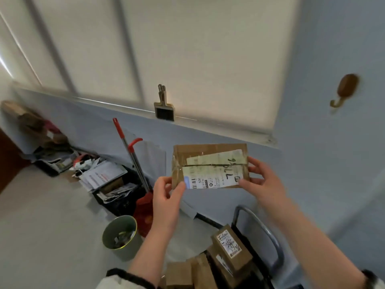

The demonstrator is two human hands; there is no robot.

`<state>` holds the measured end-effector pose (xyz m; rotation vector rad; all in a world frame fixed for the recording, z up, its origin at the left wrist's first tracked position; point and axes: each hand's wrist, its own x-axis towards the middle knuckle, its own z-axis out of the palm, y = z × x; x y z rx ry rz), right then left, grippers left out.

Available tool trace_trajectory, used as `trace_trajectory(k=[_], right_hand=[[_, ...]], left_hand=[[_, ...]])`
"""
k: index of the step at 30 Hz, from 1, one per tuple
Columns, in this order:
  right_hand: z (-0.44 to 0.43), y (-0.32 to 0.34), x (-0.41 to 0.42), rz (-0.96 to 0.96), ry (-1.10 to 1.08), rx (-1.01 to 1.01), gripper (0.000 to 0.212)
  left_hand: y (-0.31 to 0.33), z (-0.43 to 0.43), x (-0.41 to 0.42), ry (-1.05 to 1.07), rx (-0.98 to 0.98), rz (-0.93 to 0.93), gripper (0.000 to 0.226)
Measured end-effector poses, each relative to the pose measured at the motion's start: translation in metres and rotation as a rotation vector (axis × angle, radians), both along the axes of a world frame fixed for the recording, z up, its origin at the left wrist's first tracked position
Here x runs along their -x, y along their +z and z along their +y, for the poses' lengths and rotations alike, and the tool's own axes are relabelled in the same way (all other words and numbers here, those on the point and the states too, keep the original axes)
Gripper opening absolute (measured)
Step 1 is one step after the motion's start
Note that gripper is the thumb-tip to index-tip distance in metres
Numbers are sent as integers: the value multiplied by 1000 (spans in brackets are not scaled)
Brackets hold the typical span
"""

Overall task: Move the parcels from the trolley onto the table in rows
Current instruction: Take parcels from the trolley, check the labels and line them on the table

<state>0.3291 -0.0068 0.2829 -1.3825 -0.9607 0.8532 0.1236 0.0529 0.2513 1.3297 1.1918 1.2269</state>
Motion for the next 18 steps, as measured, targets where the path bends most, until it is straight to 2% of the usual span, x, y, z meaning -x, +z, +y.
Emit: trace_trajectory(k=[6,13,18], right_hand=[[-39,23,34,-59,-28,-66,53],[-86,21,83,56,-167,-131,44],[-131,23,94,80,-276,-169,40]], left_hand=[[20,-26,40,-82,-56,15,13],[48,-59,80,-82,-378,139,19],[53,-76,80,-199,-477,198,25]])
